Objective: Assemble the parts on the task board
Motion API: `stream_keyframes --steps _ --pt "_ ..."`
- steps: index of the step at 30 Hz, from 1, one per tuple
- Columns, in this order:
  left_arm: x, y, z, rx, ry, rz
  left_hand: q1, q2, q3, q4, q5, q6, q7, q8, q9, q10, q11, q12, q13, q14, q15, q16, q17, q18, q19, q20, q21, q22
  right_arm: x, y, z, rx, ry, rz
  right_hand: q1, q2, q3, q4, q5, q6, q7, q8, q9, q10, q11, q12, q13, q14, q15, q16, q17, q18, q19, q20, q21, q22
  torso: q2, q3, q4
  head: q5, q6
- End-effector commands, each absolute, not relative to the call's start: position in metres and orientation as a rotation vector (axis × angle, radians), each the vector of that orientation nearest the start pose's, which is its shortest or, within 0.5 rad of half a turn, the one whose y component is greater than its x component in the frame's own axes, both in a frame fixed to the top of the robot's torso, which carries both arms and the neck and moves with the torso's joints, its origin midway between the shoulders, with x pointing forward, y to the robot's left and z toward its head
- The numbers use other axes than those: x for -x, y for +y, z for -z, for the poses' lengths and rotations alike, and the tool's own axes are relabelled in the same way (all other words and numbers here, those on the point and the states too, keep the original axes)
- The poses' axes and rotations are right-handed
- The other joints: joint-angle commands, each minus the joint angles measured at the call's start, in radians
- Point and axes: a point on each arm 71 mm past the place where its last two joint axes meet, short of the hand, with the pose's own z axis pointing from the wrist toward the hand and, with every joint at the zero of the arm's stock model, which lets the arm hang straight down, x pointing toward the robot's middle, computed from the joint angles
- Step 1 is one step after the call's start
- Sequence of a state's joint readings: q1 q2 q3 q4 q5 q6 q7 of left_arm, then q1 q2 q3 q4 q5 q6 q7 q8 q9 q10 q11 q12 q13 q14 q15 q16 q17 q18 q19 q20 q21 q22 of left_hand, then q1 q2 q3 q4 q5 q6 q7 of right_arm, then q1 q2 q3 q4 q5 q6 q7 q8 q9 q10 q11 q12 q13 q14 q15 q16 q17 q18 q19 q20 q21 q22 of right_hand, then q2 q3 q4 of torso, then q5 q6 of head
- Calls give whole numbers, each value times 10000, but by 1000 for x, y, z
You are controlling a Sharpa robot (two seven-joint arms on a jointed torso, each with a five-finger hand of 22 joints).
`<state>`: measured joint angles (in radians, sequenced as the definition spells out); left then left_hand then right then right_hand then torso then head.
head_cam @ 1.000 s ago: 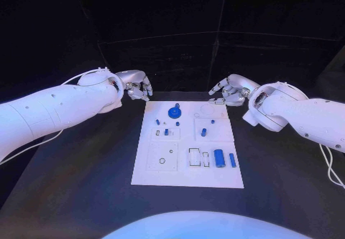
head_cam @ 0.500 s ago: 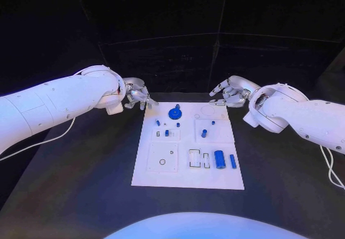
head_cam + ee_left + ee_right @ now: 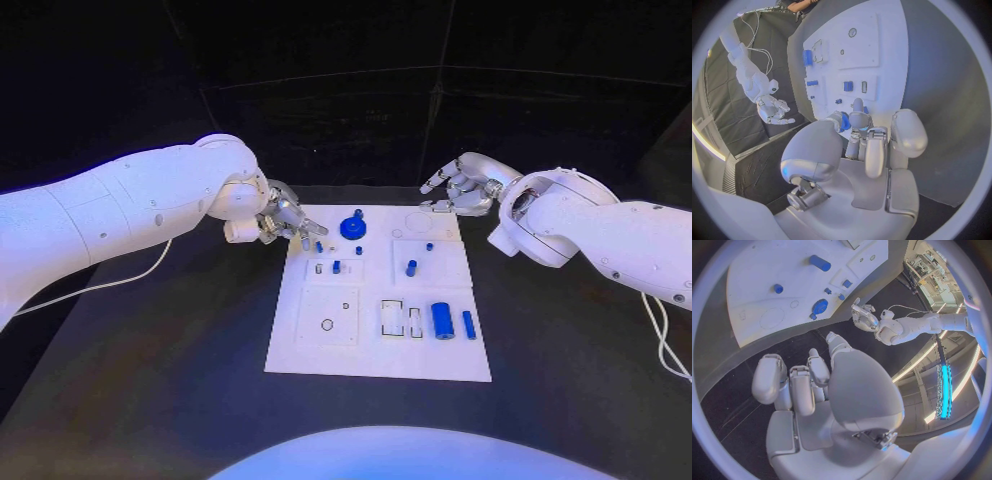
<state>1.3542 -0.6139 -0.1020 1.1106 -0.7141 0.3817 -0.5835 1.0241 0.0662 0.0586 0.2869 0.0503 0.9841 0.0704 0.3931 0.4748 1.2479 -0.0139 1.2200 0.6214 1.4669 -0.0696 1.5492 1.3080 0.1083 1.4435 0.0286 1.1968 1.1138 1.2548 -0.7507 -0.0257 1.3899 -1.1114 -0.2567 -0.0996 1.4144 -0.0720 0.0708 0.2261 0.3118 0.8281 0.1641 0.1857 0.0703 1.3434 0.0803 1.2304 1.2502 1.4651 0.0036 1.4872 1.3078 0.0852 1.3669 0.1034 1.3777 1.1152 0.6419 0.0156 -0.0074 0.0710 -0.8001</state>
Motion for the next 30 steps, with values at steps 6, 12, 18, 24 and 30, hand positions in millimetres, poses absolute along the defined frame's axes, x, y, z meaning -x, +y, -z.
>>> stream_keyframes --steps 6,12,18,24,30 --pt "-555 212 199 5438 24824 3670 72 68 -332 8 14 -333 -66 617 338 -121 20 158 337 864 -86 49 1827 -136 100 -17 109 113 -522 -194 166 -1540 17474 -7775 -46 71 -49 8 38 57 16 39 -3 6 -52 45 10 704 -67 -23 1057 20 -37 -9 -64 -12 8 0 -20 -24 -47" --pt "-557 211 200 5132 24975 3170 220 60 -405 -49 16 -499 -70 868 460 -168 17 153 400 863 -89 45 1825 -137 94 -19 109 131 -522 -193 166 -1531 17472 -7792 -59 73 -58 14 36 61 15 45 -4 -3 -53 30 -6 699 -68 -38 1032 23 -44 -10 -73 -28 3 -1 -21 -32 -76" --pt "-559 213 202 4743 25418 2600 464 117 -364 -116 19 -695 -51 1063 543 -275 35 91 362 844 -75 22 1746 -122 59 -9 37 68 -522 -193 166 -1519 17491 -7796 -64 72 -61 17 35 62 15 46 -4 1 -53 37 0 697 -68 -42 1025 23 -44 -10 -73 -28 0 -5 -5 -25 -98" --pt "-560 213 204 4504 25696 2285 578 145 -305 -149 15 -737 -55 1182 588 -286 34 89 409 845 -72 20 1751 -123 58 -2 41 84 -522 -191 166 -1495 17505 -7824 -64 72 -61 17 35 62 15 46 -4 1 -53 37 0 697 -68 -42 1025 23 -44 -10 -73 -28 4 -4 -17 -24 -118" --pt "-562 209 206 4518 25680 2267 655 146 -267 -180 16 -763 -60 1263 618 -297 31 82 425 841 -73 15 1736 -121 54 0 31 79 -522 -190 166 -1485 17508 -7836 -64 72 -61 17 35 62 15 46 -4 1 -53 37 0 697 -68 -42 1025 23 -44 -10 -73 -28 3 -8 -19 -43 -125"
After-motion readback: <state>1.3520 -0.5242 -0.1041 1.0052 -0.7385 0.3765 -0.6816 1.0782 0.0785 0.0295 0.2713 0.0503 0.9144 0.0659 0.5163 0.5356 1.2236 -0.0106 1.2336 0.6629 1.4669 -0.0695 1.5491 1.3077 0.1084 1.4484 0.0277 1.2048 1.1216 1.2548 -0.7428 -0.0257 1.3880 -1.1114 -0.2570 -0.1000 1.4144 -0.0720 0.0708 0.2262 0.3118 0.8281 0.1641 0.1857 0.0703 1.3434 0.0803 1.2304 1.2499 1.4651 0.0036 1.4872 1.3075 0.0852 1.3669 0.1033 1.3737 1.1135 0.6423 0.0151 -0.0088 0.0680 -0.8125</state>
